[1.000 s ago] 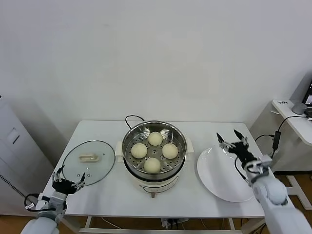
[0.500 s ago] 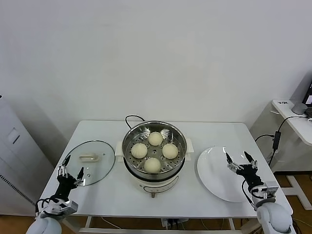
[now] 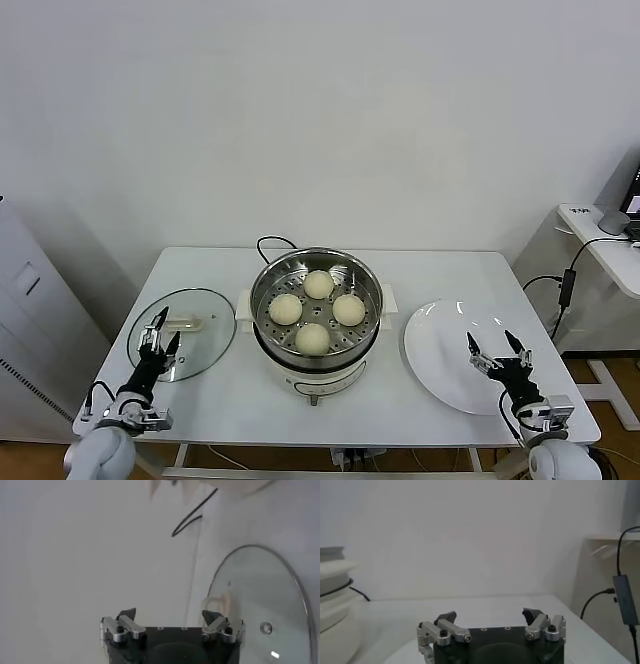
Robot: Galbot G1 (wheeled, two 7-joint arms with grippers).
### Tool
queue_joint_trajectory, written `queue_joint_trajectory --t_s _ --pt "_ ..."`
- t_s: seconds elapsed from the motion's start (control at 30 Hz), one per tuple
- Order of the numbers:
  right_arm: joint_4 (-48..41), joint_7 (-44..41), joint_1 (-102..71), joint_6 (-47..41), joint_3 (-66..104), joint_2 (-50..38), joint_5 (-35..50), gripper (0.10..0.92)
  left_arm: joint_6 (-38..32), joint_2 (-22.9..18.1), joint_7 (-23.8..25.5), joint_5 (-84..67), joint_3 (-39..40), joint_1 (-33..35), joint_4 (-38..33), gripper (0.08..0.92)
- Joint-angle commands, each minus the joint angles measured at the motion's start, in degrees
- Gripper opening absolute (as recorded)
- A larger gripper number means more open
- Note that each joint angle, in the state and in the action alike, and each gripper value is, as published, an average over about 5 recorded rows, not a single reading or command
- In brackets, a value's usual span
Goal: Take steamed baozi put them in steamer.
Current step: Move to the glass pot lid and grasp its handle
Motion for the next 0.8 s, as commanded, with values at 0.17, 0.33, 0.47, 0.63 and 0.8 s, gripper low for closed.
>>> queue_joint_trajectory --t_s 0.17,0.33,0.47,0.63,0.8 --pt "-0.9 -0.6 0.6 0.4 -0.4 0.8 -1.4 0.823 -3.0 -1.5 -2.2 9.0 -0.9 -6.1 10.6 0.823" --pt "-1.5 -0.8 1.2 0.5 -1.1 0.8 -1.8 0.823 -2.6 -1.6 -2.9 9.2 -1.4 -7.5 11.7 0.823" --pt "-2.0 -1.0 1.3 0.6 -1.2 0.9 -2.1 0.823 -2.6 -1.6 -3.0 9.3 -1.2 -8.7 12.3 0.823" --pt "-2.3 -1.2 1.3 0.7 -0.9 0.8 -2.0 0.823 -2.6 -1.8 -3.0 9.6 -0.7 -10.1 12.8 0.823" --pt "-2.3 -1.3 1.1 0.9 -0.6 0.8 -1.9 0.823 -2.7 -2.2 -3.0 9.9 -0.1 -11.8 13.8 0.823"
